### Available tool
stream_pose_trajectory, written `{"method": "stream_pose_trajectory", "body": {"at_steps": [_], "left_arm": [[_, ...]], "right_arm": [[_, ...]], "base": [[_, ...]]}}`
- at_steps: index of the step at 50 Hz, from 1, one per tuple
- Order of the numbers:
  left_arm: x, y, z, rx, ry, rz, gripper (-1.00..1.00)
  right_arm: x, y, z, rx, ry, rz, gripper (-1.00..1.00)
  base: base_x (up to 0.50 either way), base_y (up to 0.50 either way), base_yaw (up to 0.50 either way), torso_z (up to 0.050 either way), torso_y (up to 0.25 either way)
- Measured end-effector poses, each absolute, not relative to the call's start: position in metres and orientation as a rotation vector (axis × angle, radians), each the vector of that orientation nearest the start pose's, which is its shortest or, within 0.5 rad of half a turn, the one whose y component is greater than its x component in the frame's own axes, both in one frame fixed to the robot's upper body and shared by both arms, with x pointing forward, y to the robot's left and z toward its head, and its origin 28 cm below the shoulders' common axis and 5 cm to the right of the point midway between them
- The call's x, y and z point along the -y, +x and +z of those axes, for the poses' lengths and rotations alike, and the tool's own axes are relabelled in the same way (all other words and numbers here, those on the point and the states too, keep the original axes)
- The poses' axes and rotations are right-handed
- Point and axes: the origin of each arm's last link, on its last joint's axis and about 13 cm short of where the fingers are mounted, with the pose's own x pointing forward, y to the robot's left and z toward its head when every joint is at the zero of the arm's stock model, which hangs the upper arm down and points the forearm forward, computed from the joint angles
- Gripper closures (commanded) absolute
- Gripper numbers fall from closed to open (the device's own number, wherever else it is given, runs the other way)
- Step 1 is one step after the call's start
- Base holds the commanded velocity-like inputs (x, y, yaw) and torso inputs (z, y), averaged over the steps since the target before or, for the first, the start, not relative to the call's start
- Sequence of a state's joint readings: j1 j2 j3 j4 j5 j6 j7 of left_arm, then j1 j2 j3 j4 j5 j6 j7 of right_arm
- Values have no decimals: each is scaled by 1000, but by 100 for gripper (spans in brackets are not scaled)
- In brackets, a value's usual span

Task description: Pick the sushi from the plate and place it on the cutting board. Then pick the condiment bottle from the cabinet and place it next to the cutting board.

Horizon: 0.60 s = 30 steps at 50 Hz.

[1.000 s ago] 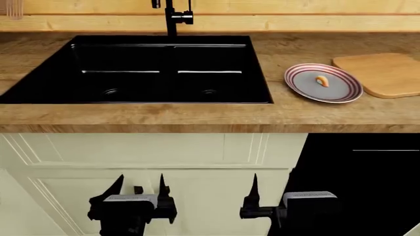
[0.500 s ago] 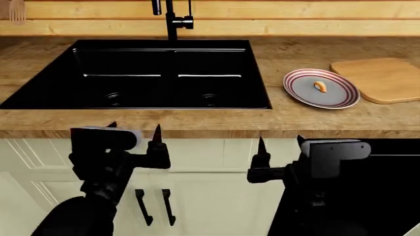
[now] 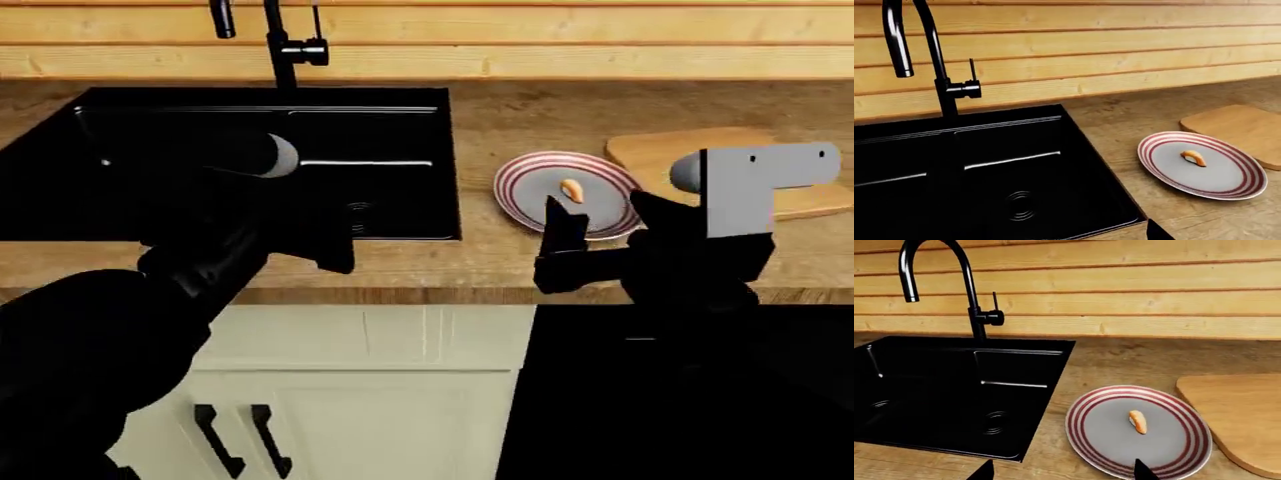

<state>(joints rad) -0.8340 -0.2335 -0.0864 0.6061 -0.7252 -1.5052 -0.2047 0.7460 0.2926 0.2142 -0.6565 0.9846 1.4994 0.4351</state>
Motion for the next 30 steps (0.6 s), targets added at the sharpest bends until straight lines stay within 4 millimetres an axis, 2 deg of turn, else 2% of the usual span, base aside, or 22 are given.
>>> {"method": "stream_pose_trajectory", "body": {"at_steps": [21, 30], "left_arm": [[-228, 257, 263, -78, 64, -293, -100], [-229, 257, 265, -81, 67, -296, -100]], "right_arm": [[130, 234, 255, -96, -36, 222, -100], [130, 235, 256, -101, -50, 227, -100]], "base": [[453, -360, 0, 0, 0], [500, -111, 0, 0, 0]]}}
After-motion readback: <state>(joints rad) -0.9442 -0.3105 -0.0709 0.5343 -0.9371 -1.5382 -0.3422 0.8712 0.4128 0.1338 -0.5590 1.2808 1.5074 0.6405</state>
